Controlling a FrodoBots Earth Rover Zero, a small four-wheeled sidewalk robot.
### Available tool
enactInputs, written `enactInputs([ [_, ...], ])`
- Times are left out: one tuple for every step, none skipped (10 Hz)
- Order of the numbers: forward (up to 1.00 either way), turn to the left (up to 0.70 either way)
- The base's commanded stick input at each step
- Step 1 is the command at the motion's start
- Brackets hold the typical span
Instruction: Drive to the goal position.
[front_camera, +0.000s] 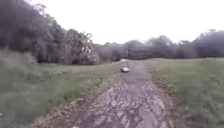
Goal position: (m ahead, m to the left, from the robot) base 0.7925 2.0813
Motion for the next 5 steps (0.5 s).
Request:
enactInputs([
  [1.00, -0.27],
  [1.00, -0.27],
  [1.00, -0.27],
  [1.00, -0.27],
  [1.00, -0.27],
])
